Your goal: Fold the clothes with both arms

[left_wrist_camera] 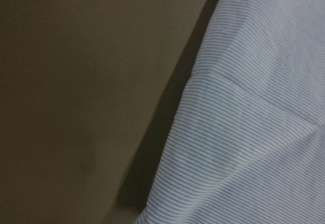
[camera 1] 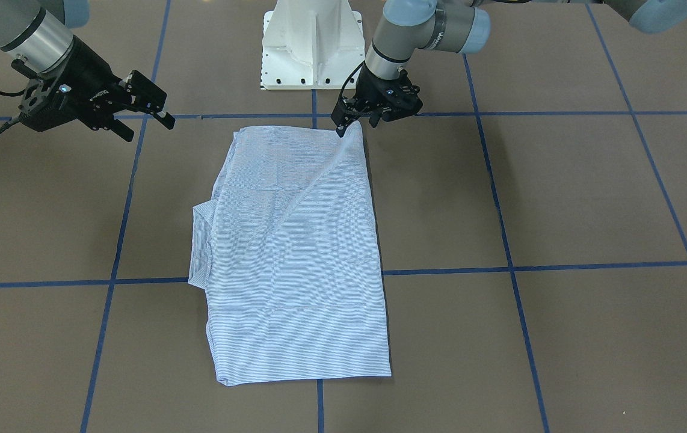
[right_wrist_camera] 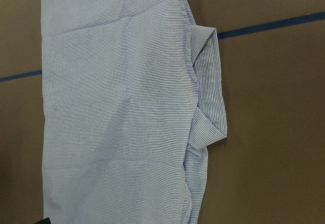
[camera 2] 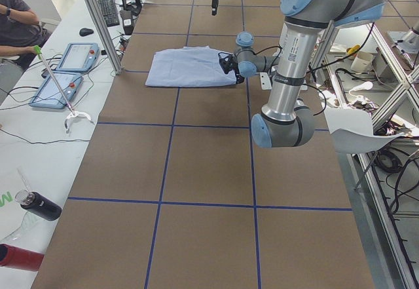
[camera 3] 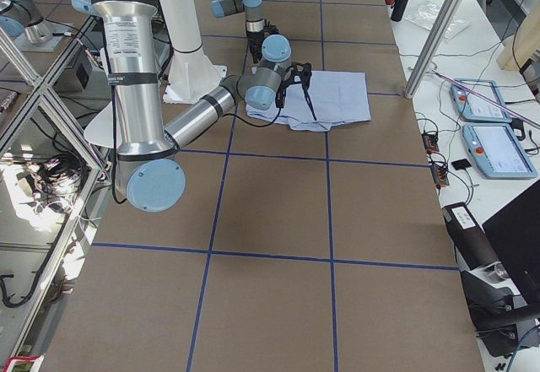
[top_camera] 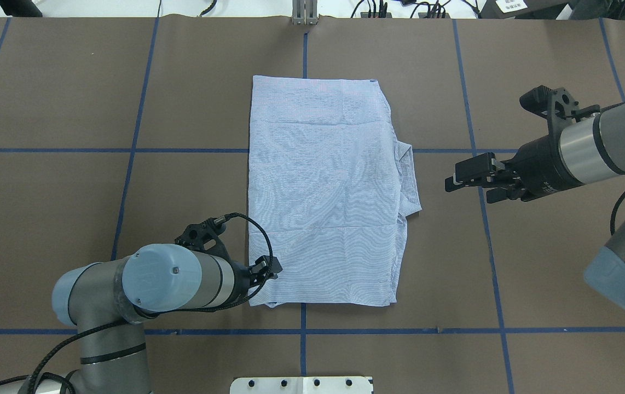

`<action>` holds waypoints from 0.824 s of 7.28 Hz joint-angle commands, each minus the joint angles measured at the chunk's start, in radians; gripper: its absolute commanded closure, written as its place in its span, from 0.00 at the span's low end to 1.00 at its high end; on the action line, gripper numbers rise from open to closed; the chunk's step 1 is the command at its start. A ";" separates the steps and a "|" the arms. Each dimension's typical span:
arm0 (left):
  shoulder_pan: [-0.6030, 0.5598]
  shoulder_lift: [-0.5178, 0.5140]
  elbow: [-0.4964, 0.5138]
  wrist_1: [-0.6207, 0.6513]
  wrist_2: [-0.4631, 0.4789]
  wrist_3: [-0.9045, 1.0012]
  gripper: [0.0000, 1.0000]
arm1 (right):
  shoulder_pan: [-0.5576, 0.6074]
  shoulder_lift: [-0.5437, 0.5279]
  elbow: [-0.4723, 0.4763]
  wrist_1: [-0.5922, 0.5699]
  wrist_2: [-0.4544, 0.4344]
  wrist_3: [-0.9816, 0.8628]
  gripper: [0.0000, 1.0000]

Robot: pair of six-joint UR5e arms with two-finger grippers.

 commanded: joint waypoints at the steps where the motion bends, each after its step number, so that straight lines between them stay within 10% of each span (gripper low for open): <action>1: 0.025 -0.010 0.024 0.000 -0.001 0.004 0.13 | 0.003 0.008 0.002 -0.027 0.003 0.000 0.00; 3: 0.025 -0.010 0.010 0.001 -0.006 0.006 0.21 | 0.014 0.006 0.001 -0.033 0.011 0.000 0.00; 6: 0.025 -0.010 0.006 0.003 -0.003 0.007 0.63 | 0.037 0.006 0.001 -0.033 0.026 0.000 0.00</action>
